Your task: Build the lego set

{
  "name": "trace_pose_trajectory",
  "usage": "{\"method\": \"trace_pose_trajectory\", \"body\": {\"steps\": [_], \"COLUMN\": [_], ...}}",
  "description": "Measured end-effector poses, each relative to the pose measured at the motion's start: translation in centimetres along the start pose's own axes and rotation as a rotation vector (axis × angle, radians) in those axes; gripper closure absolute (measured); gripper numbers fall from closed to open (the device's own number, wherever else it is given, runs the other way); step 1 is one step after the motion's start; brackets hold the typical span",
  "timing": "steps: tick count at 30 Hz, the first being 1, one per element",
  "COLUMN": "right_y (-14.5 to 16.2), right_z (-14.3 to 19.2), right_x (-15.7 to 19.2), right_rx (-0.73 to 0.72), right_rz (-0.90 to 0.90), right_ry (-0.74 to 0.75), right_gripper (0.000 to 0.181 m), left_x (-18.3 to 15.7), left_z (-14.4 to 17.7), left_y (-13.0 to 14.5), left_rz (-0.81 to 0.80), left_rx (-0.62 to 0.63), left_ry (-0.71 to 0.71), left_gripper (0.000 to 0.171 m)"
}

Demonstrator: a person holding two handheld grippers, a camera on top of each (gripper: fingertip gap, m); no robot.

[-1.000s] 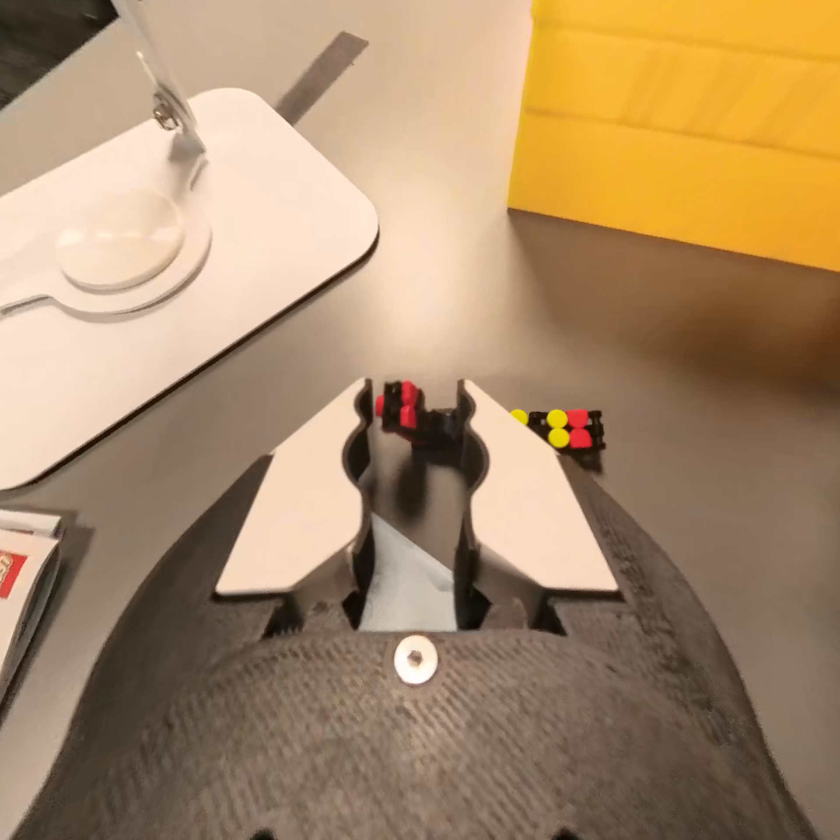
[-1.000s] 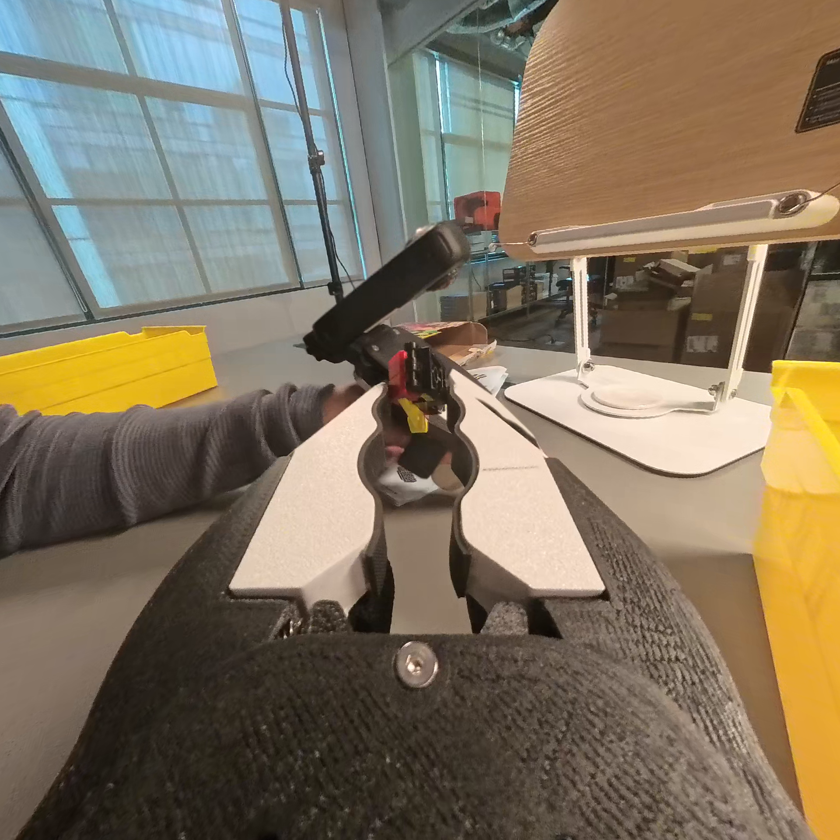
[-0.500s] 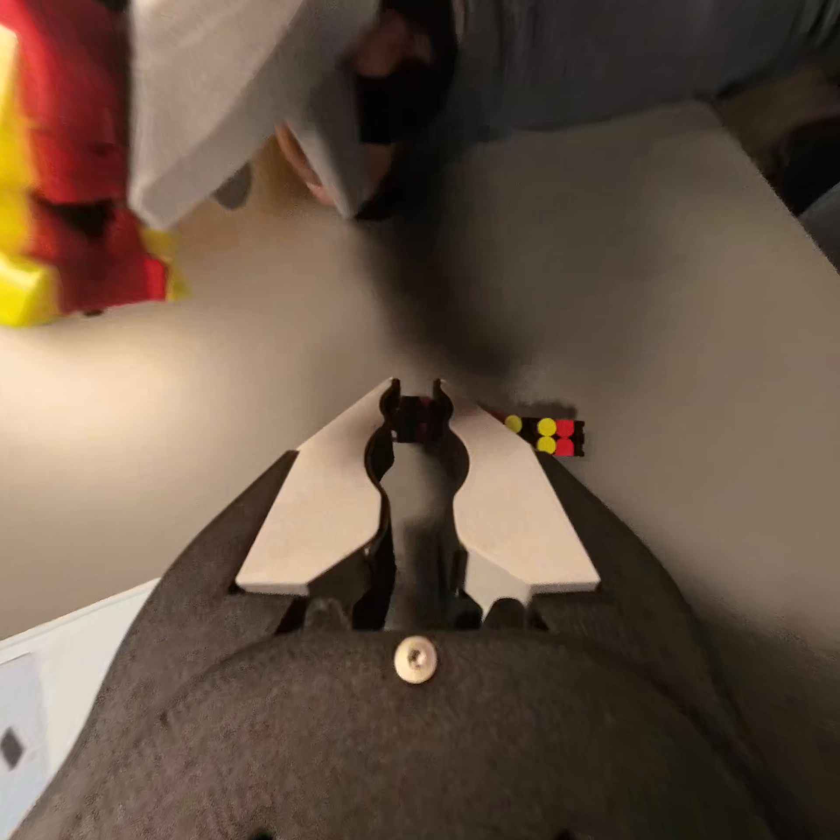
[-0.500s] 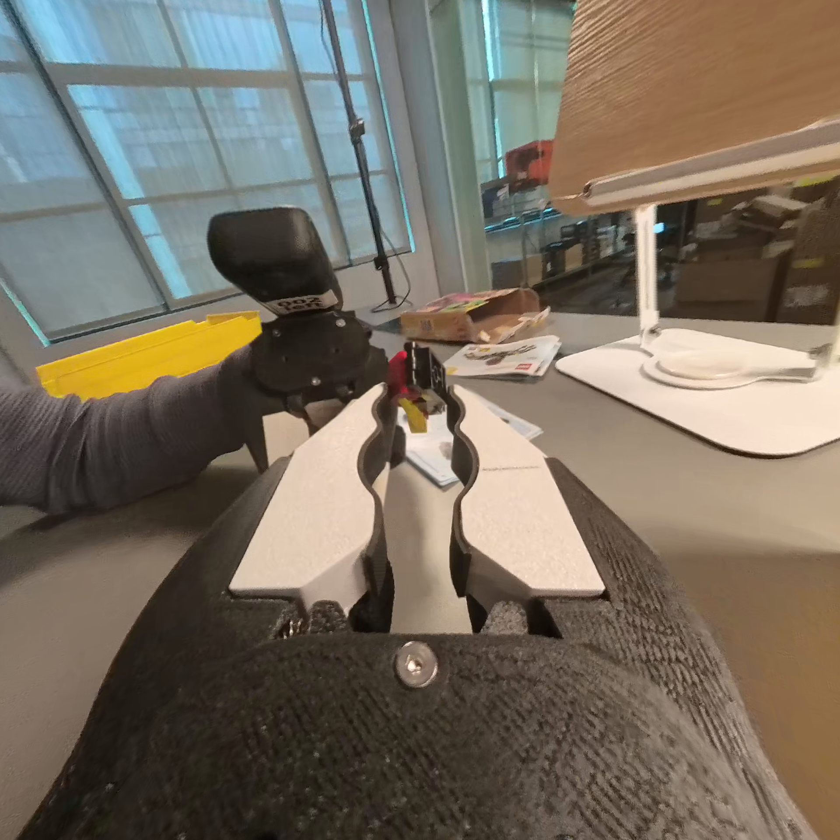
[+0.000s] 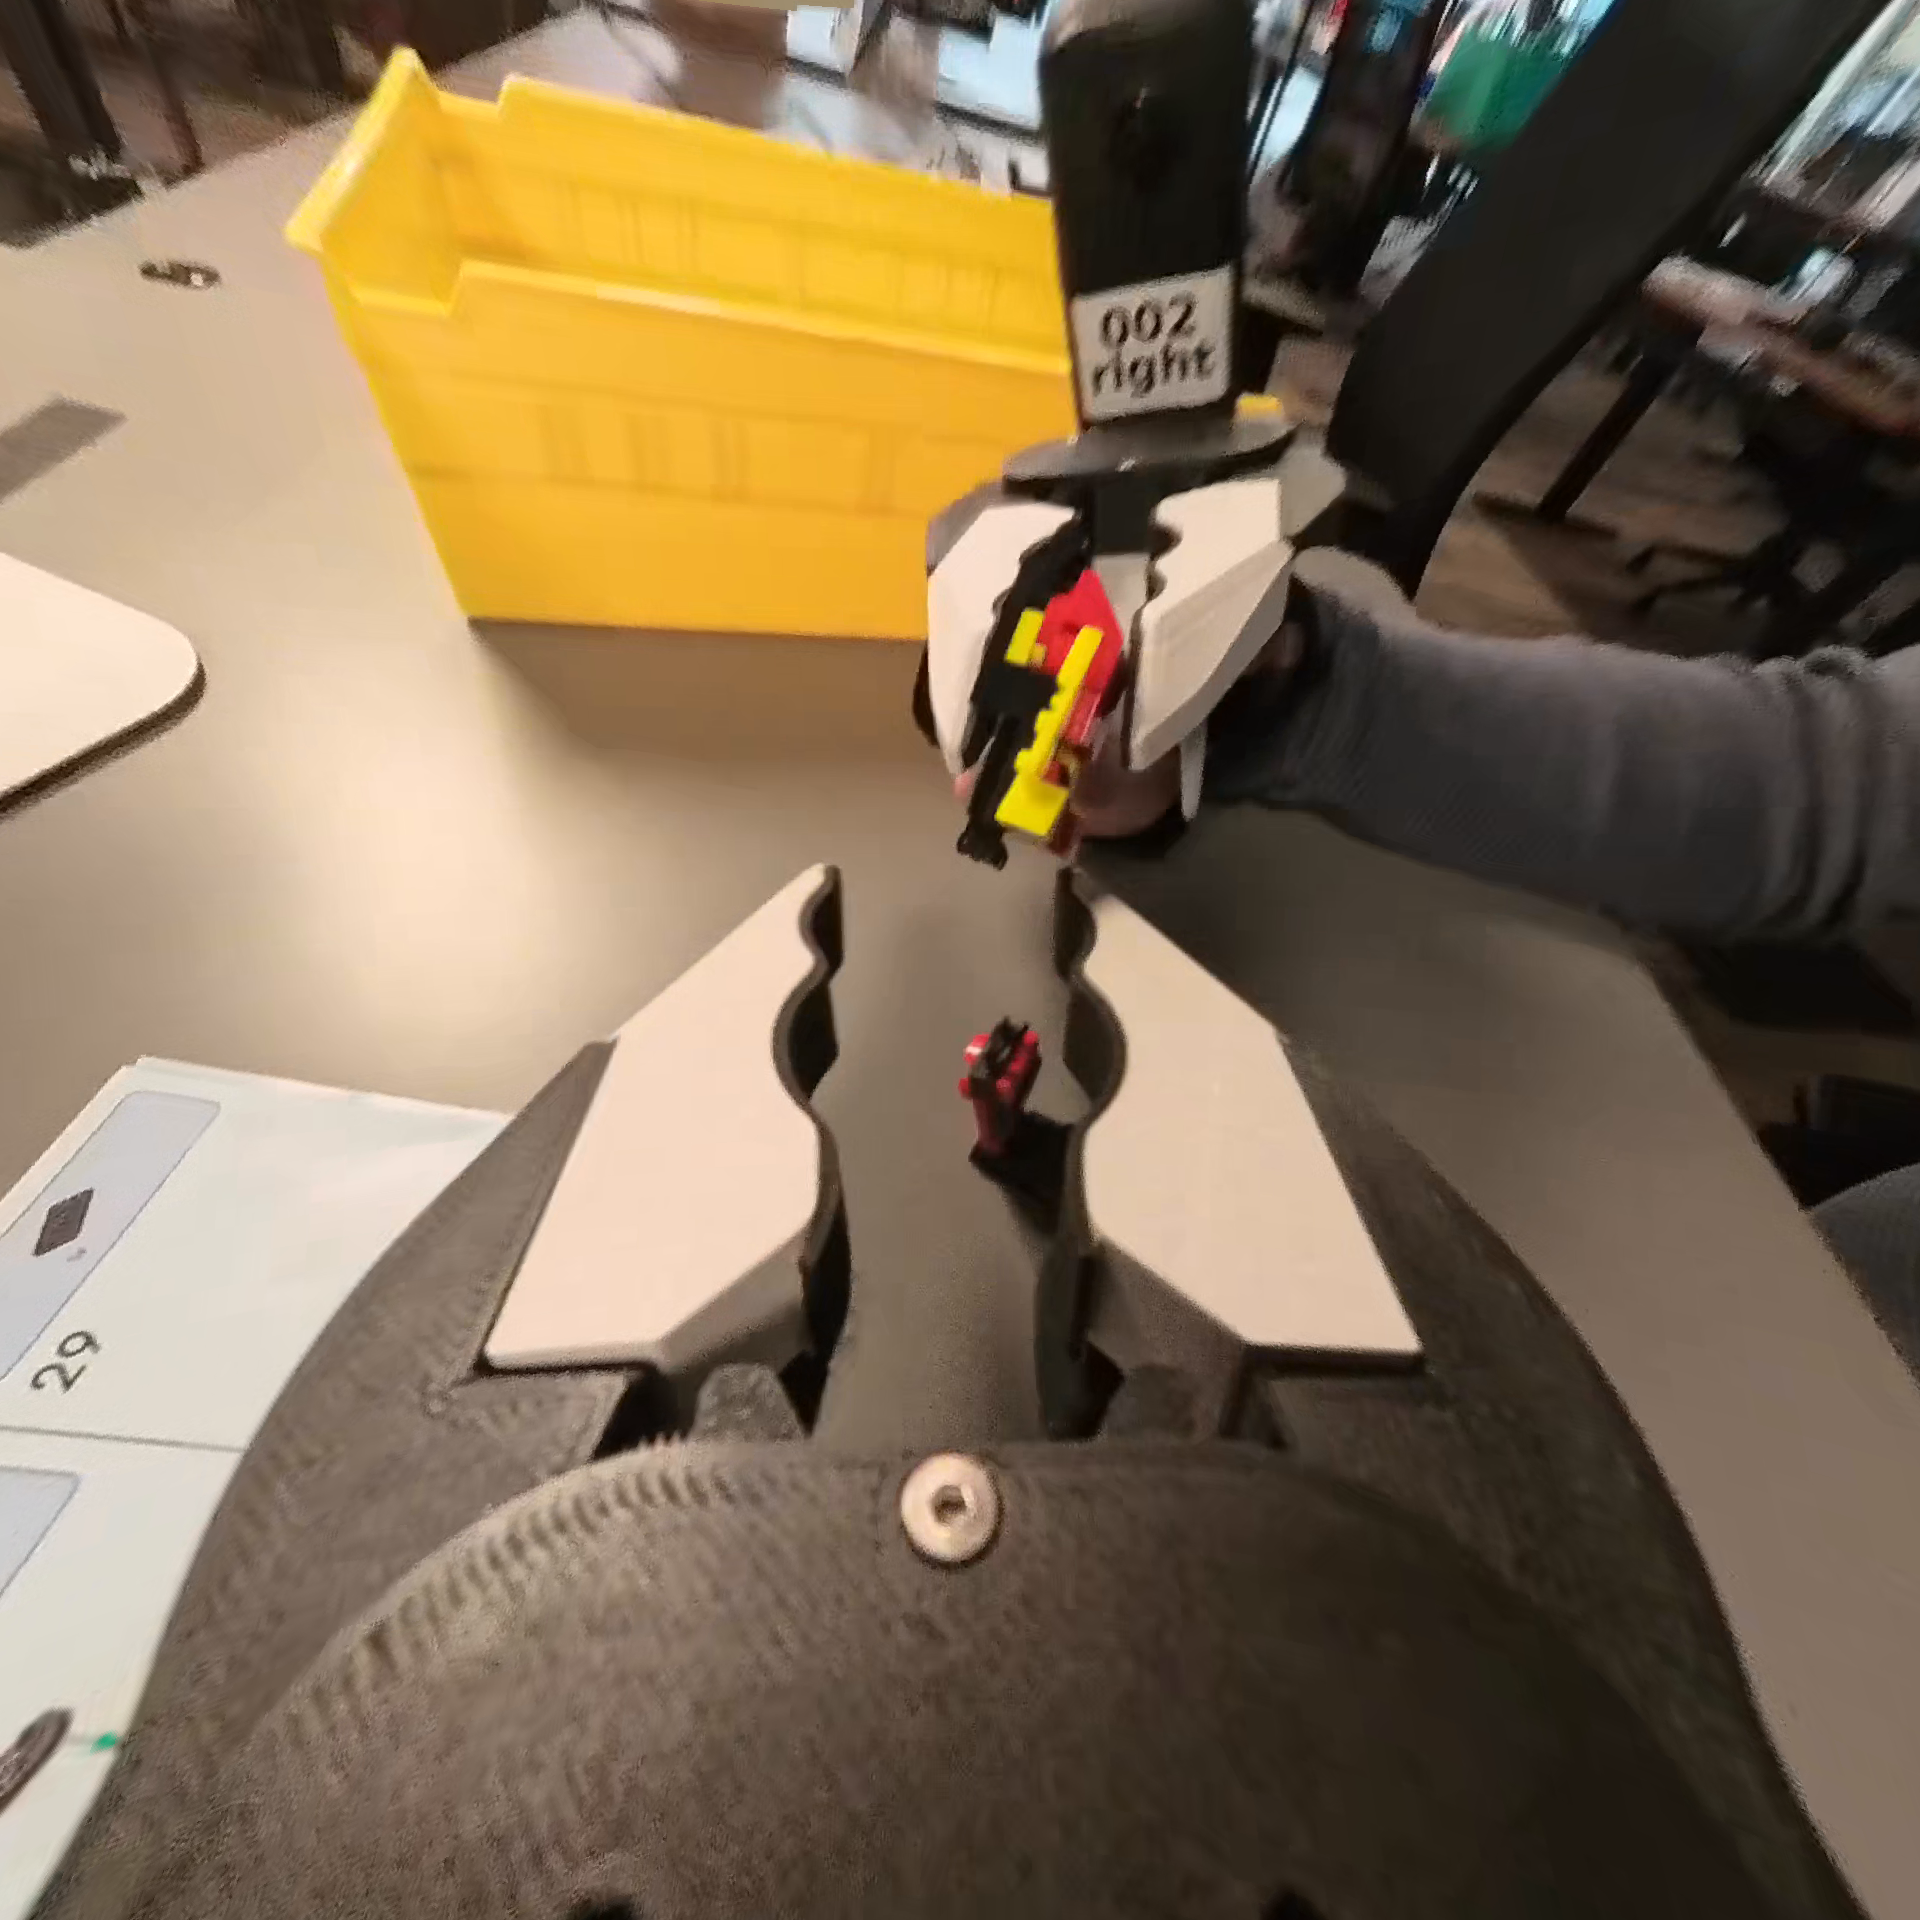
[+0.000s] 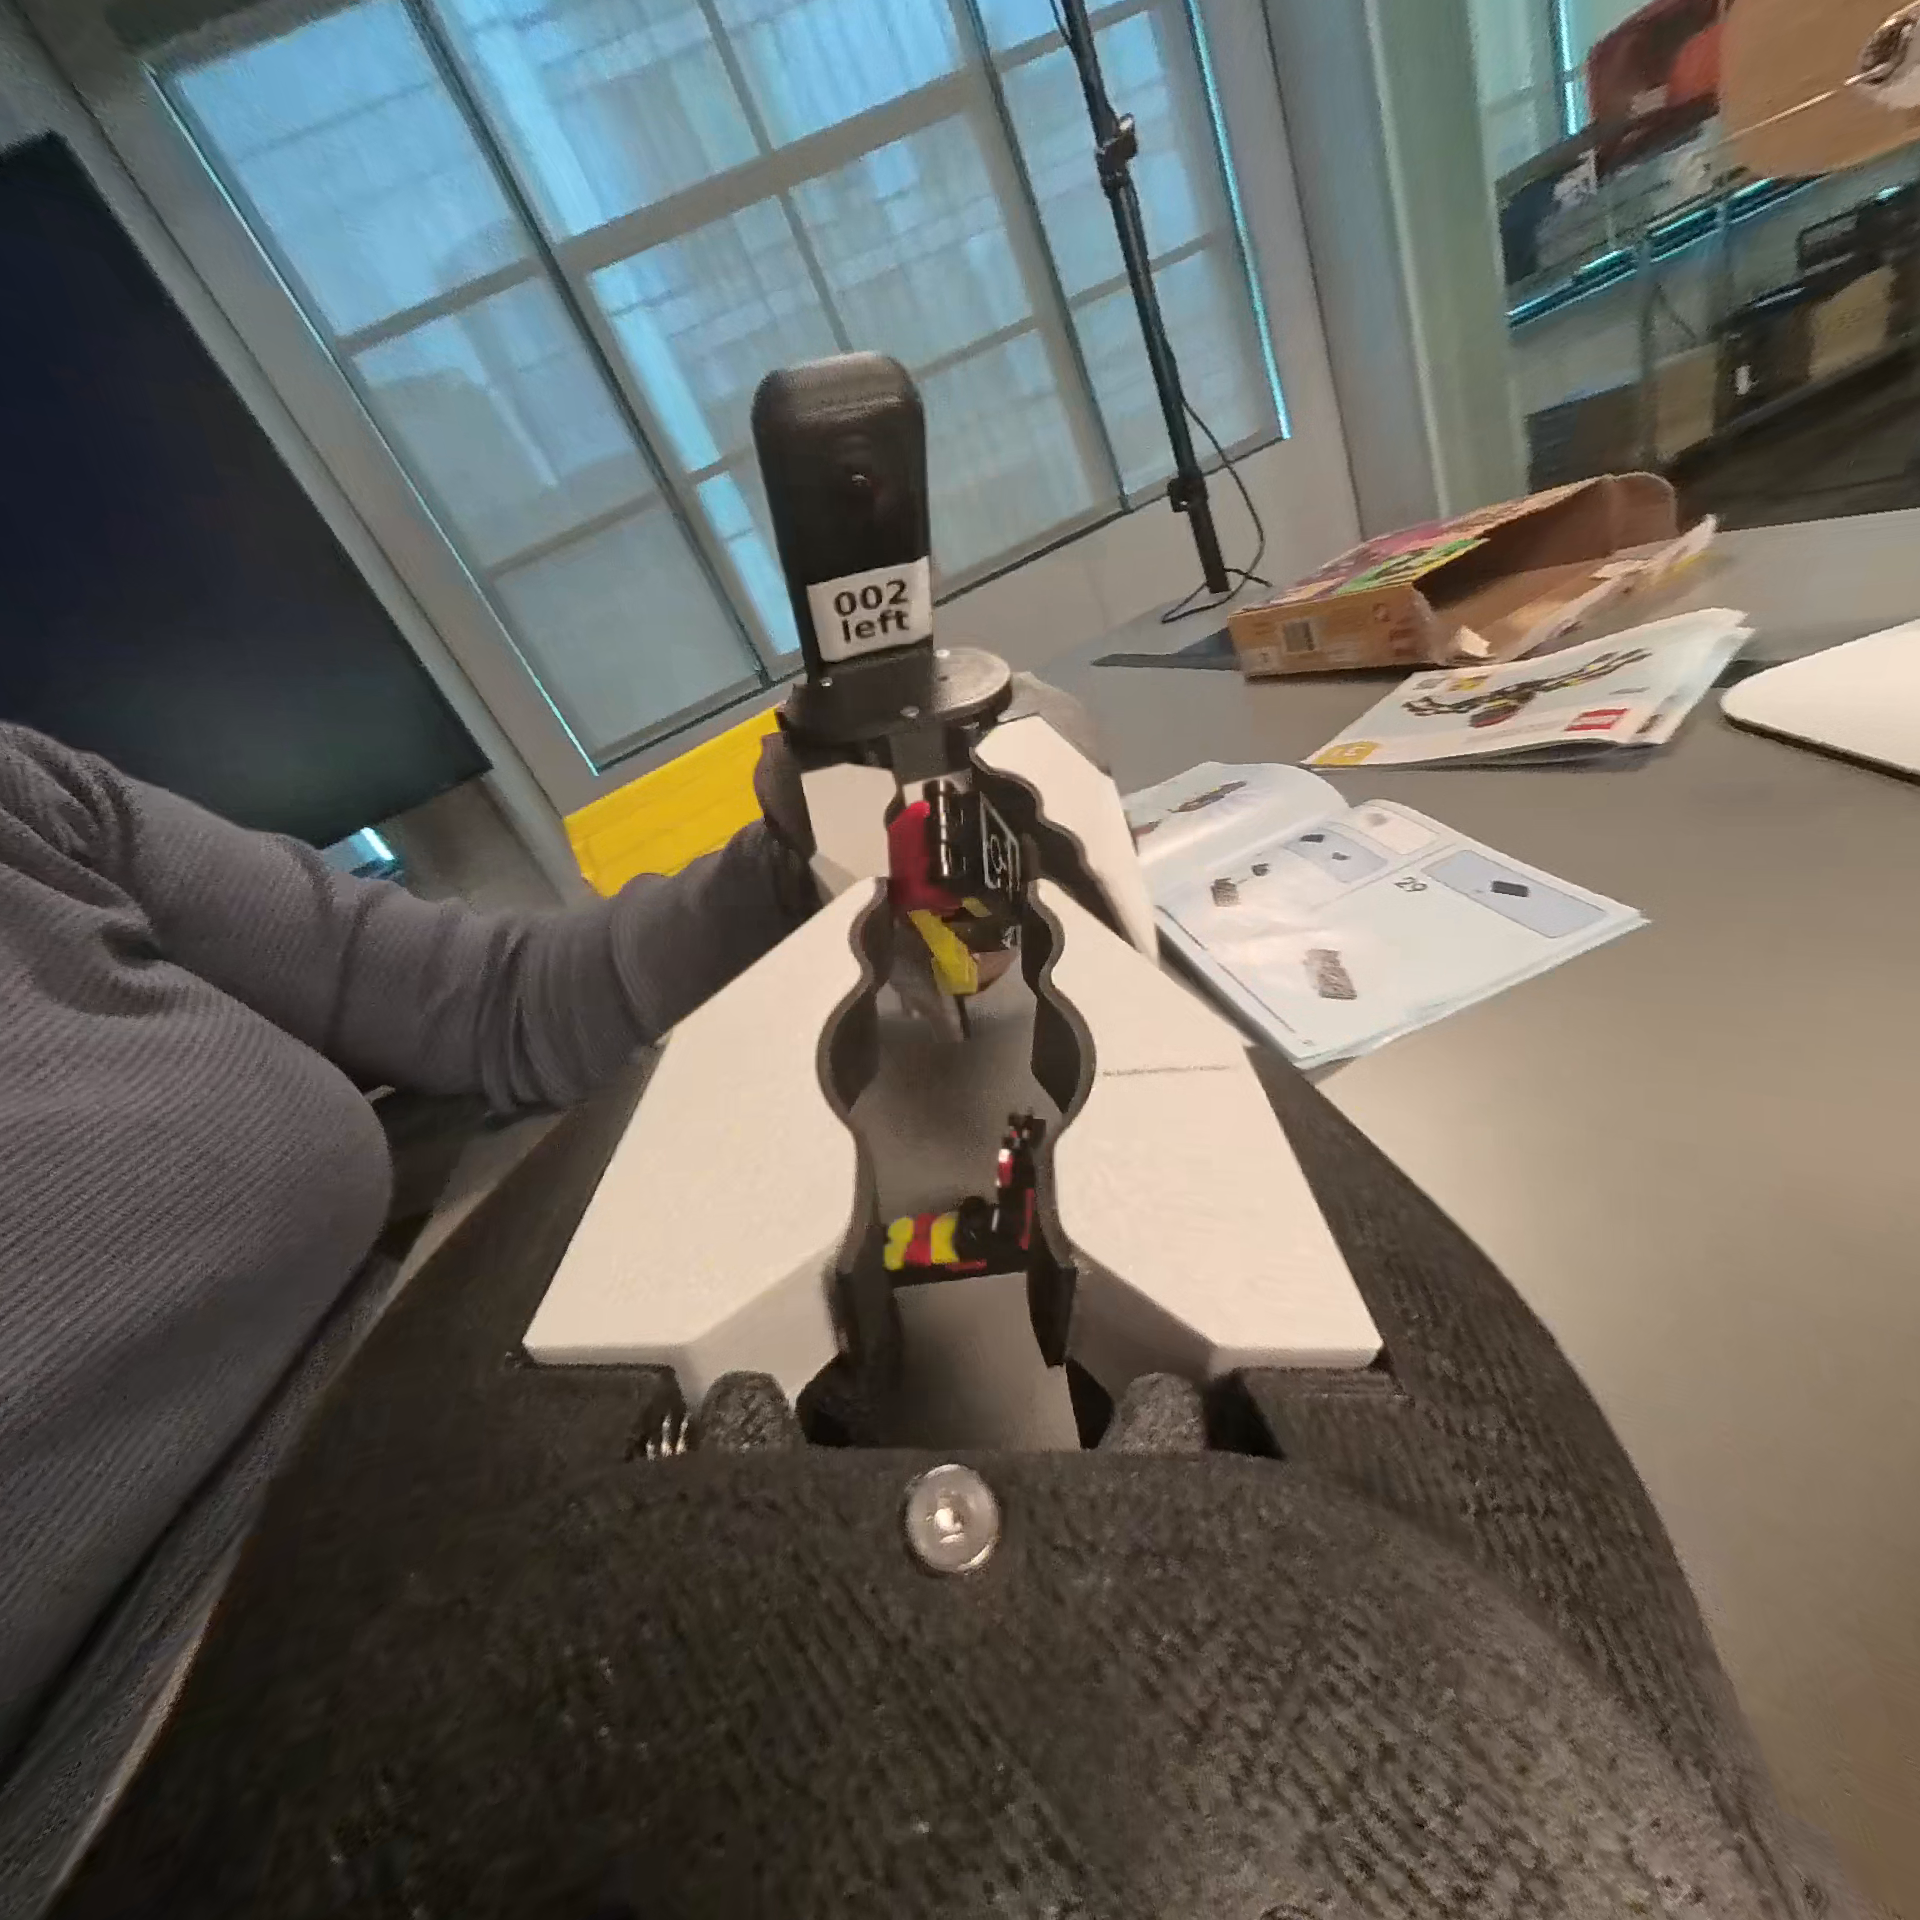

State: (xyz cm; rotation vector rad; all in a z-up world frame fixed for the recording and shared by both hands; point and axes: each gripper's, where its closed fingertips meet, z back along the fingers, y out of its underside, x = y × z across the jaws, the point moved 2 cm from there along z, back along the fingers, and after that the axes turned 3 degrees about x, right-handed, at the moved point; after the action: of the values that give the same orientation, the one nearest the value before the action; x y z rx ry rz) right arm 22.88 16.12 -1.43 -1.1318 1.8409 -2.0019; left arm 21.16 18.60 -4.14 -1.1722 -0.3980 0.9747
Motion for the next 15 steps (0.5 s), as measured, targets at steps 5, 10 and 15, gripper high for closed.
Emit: {"method": "trace_pose_trajectory", "body": {"steps": [5, 10, 15], "right_y": [-0.4, -0.2, 0.1], "right_z": [0.2, 0.1, -0.2], "right_x": [0.5, 0.7, 1.1], "right_rx": [-0.030, -0.021, -0.011], "right_rz": [-0.031, -0.038, -0.044], "right_ry": [-0.043, -0.059, -0.078], "right_gripper": [0.158, 0.158, 0.158], "left_x": [-1.1, -1.8, -2.3], "left_z": [0.6, 1.1, 1.3], "left_y": [-0.7, -1.4, -1.5], "left_rz": [0.026, 0.137, 0.144], "left_rx": [-0.101, -0.192, -0.223], "left_ry": [0.044, 0.118, 0.135], "left_gripper": [0.141, 0.127, 0.154]}}
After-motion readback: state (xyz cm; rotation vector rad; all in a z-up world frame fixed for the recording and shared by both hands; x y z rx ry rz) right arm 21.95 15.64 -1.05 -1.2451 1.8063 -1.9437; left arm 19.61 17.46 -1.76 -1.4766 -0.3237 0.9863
